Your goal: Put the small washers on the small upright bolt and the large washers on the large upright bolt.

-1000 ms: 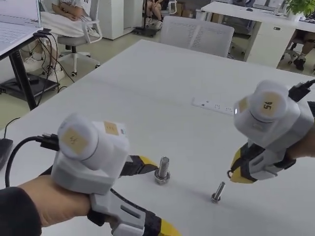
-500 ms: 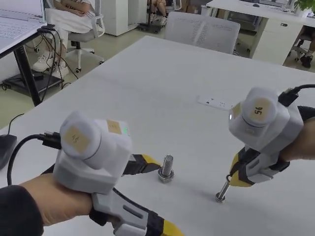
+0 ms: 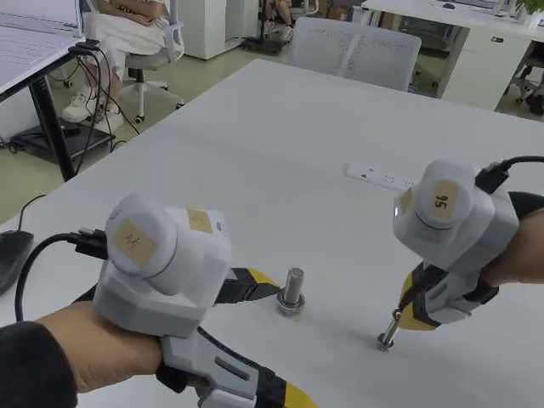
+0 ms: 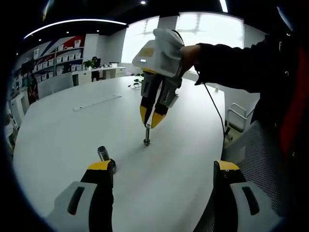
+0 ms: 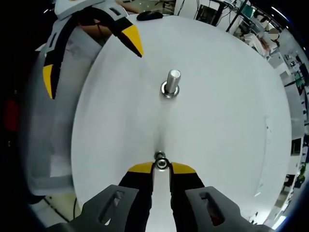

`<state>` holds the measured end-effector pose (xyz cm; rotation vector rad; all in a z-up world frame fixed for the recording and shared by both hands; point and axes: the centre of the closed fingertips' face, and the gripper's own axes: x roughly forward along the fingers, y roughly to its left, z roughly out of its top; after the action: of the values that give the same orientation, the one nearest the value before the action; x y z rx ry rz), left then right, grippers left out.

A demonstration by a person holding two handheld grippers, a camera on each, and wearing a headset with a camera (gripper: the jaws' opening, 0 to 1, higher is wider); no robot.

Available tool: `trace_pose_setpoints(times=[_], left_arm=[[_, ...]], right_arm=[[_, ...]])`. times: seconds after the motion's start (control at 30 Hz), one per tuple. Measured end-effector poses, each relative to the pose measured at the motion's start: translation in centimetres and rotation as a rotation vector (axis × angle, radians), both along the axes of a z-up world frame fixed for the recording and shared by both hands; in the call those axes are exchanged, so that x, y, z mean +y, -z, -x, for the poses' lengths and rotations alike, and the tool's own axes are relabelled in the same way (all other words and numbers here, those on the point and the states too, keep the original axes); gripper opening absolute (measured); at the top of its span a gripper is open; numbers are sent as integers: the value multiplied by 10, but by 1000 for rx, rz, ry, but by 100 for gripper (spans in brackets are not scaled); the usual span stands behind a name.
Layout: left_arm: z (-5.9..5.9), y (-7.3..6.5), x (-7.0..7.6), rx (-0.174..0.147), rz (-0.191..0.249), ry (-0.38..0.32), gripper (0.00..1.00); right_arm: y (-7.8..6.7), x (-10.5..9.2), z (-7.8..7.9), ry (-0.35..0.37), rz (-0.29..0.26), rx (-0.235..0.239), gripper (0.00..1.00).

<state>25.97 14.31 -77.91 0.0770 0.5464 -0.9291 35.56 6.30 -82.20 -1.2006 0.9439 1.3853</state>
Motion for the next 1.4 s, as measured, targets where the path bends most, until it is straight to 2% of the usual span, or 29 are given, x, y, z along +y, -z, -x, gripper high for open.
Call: trace_pose_setpoints(times=[0.27,0.77,1.03,1.4], left_arm=[[0,0,-1,1,1,3,85],[-1,2,0,10,-2,-2,85],[0,4,1,14,-4,-2,85],[0,5,1,16,-3,-1,85]], right_arm=[[6,-1,-1,5,2,9,13],[41,-1,-3,10,23,15,13],[48,1,-2,12,24,18,13],[46,4,-1,16,14,20,14]])
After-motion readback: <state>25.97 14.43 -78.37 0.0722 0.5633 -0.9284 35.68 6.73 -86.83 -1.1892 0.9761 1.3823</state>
